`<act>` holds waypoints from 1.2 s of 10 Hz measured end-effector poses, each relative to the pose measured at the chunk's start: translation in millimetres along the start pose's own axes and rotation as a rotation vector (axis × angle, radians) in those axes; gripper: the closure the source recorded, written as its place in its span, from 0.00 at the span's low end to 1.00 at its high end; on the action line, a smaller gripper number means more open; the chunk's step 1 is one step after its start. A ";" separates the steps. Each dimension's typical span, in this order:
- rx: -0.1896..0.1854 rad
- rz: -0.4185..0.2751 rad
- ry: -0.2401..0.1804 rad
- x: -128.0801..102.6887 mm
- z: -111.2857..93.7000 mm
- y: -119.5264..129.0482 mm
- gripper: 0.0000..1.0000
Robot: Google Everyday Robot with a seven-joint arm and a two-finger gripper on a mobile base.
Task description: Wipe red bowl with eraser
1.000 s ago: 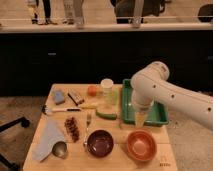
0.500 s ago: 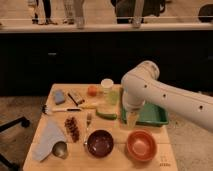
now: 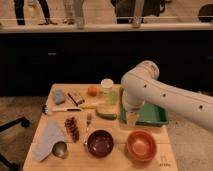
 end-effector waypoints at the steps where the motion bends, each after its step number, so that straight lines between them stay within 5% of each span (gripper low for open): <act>1: -0.009 -0.009 0.009 0.1 1.4 1.4 0.20; 3: -0.019 -0.036 0.022 -20.2 7.3 -0.5 0.20; 8: -0.031 -0.029 0.019 -125.8 19.1 -12.9 0.20; 12: -0.064 0.193 0.015 -173.7 34.4 -20.0 0.20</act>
